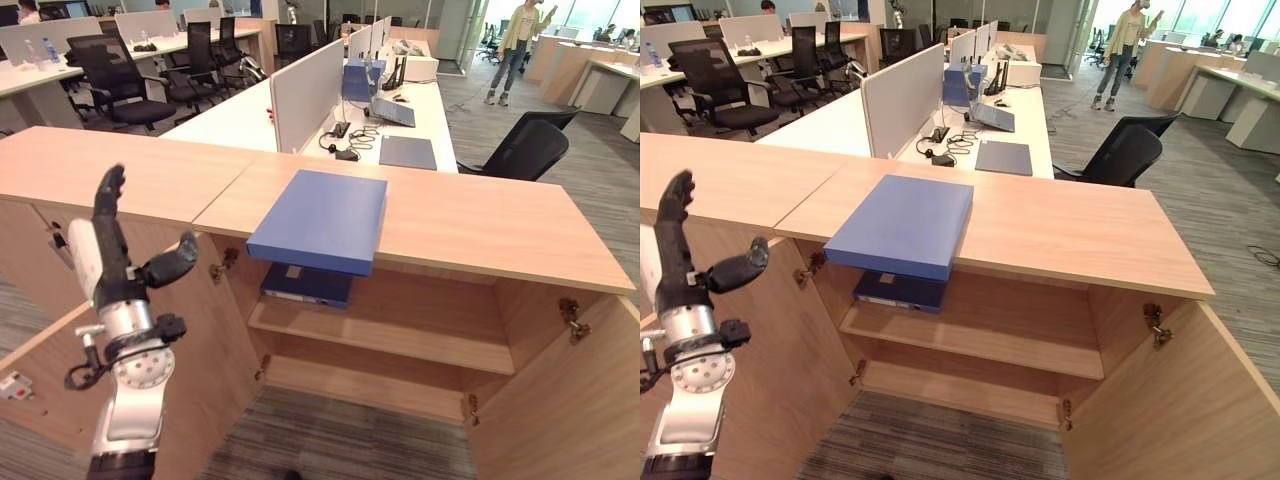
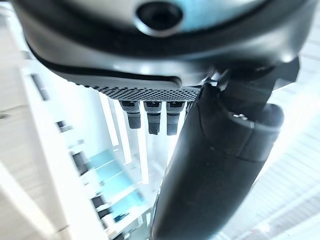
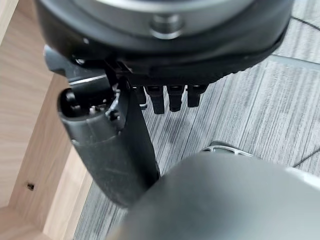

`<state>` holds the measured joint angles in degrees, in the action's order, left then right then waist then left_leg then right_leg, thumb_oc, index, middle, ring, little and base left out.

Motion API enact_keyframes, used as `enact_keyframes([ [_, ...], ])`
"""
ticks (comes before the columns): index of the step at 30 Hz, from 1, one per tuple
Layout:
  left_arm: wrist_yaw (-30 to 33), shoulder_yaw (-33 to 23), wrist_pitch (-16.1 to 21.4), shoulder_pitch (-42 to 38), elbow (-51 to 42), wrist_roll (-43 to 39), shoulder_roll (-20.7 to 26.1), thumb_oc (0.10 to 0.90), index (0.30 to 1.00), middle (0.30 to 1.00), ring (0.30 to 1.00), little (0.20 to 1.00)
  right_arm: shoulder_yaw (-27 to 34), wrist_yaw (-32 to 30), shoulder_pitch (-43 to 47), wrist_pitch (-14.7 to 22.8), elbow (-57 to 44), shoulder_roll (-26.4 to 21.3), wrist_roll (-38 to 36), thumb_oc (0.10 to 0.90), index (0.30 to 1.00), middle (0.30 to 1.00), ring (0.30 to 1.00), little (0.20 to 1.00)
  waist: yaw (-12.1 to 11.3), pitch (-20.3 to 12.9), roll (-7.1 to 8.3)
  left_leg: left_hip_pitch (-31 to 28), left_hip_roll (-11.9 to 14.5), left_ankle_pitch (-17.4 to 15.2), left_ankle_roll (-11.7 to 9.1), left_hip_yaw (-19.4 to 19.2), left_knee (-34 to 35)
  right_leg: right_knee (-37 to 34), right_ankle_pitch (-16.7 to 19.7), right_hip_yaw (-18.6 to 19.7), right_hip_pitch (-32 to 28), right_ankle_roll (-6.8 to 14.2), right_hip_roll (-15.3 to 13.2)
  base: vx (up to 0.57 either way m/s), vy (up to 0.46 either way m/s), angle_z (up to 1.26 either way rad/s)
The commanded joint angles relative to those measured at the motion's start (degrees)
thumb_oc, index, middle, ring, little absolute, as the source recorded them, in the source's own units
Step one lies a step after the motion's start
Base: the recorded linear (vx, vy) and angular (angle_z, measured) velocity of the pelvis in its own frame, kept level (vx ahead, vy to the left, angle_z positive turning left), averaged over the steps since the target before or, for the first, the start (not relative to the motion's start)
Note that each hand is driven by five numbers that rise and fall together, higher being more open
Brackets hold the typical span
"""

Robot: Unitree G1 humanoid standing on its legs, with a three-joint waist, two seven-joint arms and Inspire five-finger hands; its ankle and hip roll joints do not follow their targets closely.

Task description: Put the empty folder in the office cabinet

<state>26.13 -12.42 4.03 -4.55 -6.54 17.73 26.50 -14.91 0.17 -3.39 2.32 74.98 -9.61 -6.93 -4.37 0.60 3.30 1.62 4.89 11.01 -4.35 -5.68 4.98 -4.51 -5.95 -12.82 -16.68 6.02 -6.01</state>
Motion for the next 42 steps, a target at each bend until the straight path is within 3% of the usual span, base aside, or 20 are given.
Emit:
enact_keyframes([
  [1, 4.5, -1.0, 3.0, -9.0, -3.4, 6.4, 4.6, 0.8, 0.9, 0.9, 0.9, 0.9, -1.6, 0.1, 1.5, 0.3, 2.1, 0.0, 1.6, 0.8, 0.9, 0.9, 0.9, 0.9, -0.1, -0.5, -0.86, -8.3, -1.7, -9.3, -0.8, -1.5, 0.0, -0.5, 4.1, -3.6, 5.8, 1.8, 1.9, 0.01, 0.008, -0.09],
  [4, 2.9, 0.7, 5.1, -10.6, -8.7, 9.2, 5.9, 0.8, 0.9, 0.9, 0.9, 0.9, -1.8, 0.3, 1.6, 0.6, 2.8, -0.2, 1.4, 0.8, 0.9, 0.9, 0.9, 0.9, 0.1, -0.8, -1.06, -8.6, -1.9, -10.0, -0.7, -1.4, 0.0, -0.5, 3.9, -3.5, 5.7, 1.8, 1.8, -0.01, 0.016, -0.1],
  [10, -4.7, 5.6, 9.6, -12.1, -16.0, 4.8, 7.9, 0.8, 0.9, 0.9, 0.9, 0.9, -1.7, 1.0, 1.5, 0.9, 3.2, -0.4, 1.1, 0.8, 0.9, 0.9, 0.9, 0.9, 0.4, -0.9, -1.28, -8.8, -2.0, -10.5, -0.5, -1.3, 0.0, -0.5, 3.9, -3.5, 5.6, 1.9, 1.7, 0.0, 0.0, 0.0],
  [11, -10.1, 9.9, 12.4, -13.1, -20.2, -2.3, 9.3, 0.8, 0.9, 0.9, 0.9, 0.9, -1.9, 1.8, 1.3, 0.8, 3.4, -0.4, 0.6, 0.8, 0.9, 0.9, 0.9, 0.9, 0.9, -1.0, -1.49, -8.9, -2.0, -10.8, -0.3, -1.4, 0.0, -0.5, 3.9, -3.4, 5.6, 1.9, 1.7, 0.0, 0.0, 0.0],
  [12, -10.1, 9.9, 12.4, -13.1, -20.3, -2.3, 9.3, 0.8, 0.9, 0.9, 0.9, 0.9, -1.8, 1.8, 1.3, 0.8, 3.4, -0.4, 0.7, 0.8, 0.9, 0.9, 0.9, 0.9, 0.9, -1.0, -1.48, -8.9, -2.0, -10.8, -0.3, -1.4, 0.0, -0.5, 3.9, -3.4, 5.6, 1.9, 1.7, 0.0, 0.0, 0.0],
  [14, -15.2, 14.2, 14.4, -14.0, -22.8, -9.9, 9.8, 0.8, 0.9, 0.9, 0.9, 0.9, -2.2, 2.5, 1.1, 0.7, 3.7, -0.4, 0.0, 0.8, 0.9, 0.9, 0.9, 0.9, 1.3, -0.9, -1.71, -9.0, -1.9, -10.9, -0.2, -1.4, 0.0, -0.5, 4.0, -3.5, 5.6, 2.0, 1.6, 0.0, 0.0, 0.0],
  [19, -21.6, 20.6, 13.9, -15.2, -22.1, -15.5, 11.5, 0.8, 0.9, 0.9, 0.9, 0.9, -2.0, 3.2, 1.1, 0.3, 4.4, -1.1, 0.0, 0.8, 0.9, 0.9, 0.9, 0.9, 1.5, -1.1, -1.96, -9.3, -2.0, -11.2, -0.1, -1.5, 0.0, -0.5, 4.1, -3.7, 5.4, 2.2, 1.6, 0.0, 0.0, 0.0],
  [24, -24.2, 25.0, 12.2, -16.0, -17.8, -12.8, 12.9, 0.8, 0.9, 0.9, 0.9, 0.9, -1.9, 3.3, 1.4, -0.1, 4.6, -1.4, 0.1, 0.8, 0.9, 0.9, 0.9, 0.9, 1.8, -1.2, -2.25, -9.6, -2.0, -11.4, -0.1, -1.4, 0.0, -0.5, 3.9, -3.8, 5.1, 2.3, 1.6, 0.0, 0.0, 0.0],
  [37, -23.6, 27.7, 8.7, -17.6, -6.5, 0.8, 14.0, 0.8, 0.9, 0.9, 0.9, 0.9, -1.9, 3.6, 1.2, -0.6, 5.1, -1.9, 1.0, 0.8, 0.9, 0.9, 0.9, 0.9, 2.6, -1.5, -2.63, -10.5, -2.0, -12.0, 0.0, -1.9, 0.0, -0.5, 3.7, -3.5, 4.5, 2.3, 1.5, 0.0, 0.0, 0.0],
  [42, -22.7, 27.0, 7.3, -16.6, -2.7, 1.3, 12.3, 0.8, 0.9, 0.9, 0.9, 0.9, -1.5, 3.3, 0.9, -0.9, 5.4, -2.2, 1.1, 0.8, 0.9, 0.9, 0.9, 0.9, 3.0, -1.7, -2.65, -10.8, -2.0, -12.1, 0.1, -2.3, 0.0, -0.5, 3.5, -3.1, 4.3, 2.2, 1.5, 0.0, 0.0, 0.0],
])
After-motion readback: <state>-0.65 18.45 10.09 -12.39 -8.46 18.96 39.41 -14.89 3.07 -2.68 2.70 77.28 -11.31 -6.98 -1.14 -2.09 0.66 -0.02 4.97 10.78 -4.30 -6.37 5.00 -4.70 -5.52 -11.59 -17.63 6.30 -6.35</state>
